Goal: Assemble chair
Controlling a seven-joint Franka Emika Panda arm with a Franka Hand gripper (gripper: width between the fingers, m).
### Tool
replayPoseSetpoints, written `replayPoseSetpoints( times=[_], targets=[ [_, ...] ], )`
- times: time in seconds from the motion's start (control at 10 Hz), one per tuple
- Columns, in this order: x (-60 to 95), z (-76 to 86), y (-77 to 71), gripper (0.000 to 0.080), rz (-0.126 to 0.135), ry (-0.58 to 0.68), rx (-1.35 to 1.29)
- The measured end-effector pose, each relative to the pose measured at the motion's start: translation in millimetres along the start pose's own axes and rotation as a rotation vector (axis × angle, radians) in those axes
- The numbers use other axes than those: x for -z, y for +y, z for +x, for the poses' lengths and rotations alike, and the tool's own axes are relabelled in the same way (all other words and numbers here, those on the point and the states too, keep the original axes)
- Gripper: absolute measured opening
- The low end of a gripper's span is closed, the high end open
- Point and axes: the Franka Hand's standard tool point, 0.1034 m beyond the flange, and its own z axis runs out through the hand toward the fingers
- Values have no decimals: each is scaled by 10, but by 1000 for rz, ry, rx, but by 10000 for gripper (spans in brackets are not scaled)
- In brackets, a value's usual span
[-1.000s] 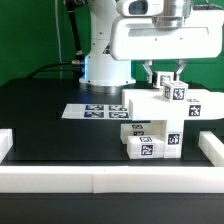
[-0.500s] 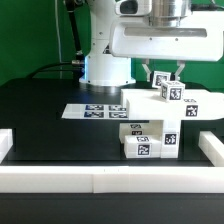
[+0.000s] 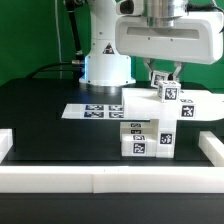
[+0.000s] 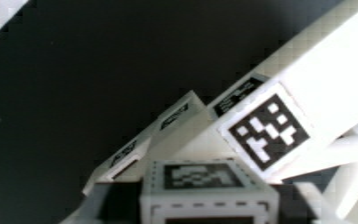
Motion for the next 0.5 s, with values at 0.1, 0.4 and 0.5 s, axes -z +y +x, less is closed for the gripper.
replayPoseSetpoints(
  times=[0.1, 0.4, 0.5],
  targets=[
    [-1, 0, 0, 483, 0, 0, 13],
    [3, -21, -16, 642, -11, 8, 156],
    [15, -22, -27, 648, -18, 21, 315]
  ],
)
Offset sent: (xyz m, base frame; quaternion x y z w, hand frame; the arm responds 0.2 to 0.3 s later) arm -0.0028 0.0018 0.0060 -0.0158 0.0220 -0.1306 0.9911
